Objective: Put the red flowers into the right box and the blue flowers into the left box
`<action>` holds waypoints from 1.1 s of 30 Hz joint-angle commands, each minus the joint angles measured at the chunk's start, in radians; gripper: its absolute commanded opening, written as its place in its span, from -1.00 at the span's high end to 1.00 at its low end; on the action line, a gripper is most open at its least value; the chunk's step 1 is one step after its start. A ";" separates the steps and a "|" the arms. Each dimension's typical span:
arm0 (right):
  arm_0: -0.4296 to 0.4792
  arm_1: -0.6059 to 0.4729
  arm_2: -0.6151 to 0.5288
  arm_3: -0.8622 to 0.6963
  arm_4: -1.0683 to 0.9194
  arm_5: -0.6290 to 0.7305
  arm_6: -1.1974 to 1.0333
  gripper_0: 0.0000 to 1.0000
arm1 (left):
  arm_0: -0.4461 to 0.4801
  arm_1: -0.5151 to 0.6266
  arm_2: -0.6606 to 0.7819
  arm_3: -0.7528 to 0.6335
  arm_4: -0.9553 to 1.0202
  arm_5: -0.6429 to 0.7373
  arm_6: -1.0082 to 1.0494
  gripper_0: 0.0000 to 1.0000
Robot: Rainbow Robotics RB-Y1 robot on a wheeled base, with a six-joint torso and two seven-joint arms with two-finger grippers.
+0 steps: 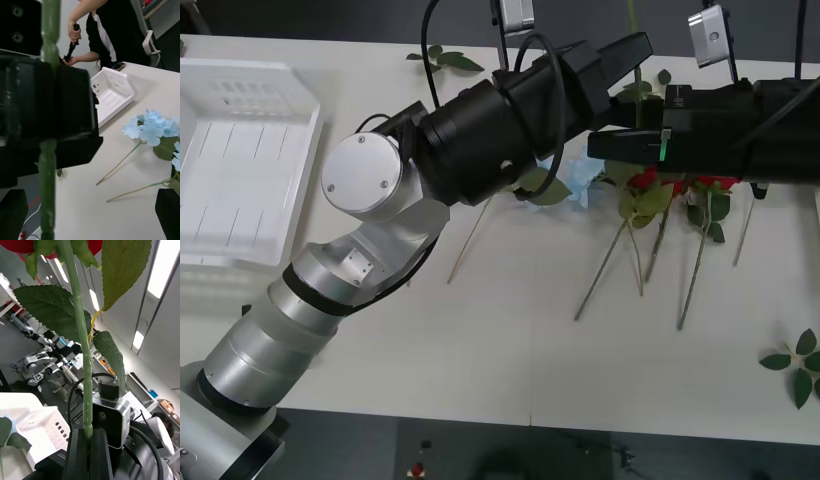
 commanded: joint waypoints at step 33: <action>-0.022 0.060 0.015 -0.012 -0.050 -0.041 0.002 1.00 | -0.045 0.051 -0.007 -0.004 0.013 -0.002 -0.065 0.19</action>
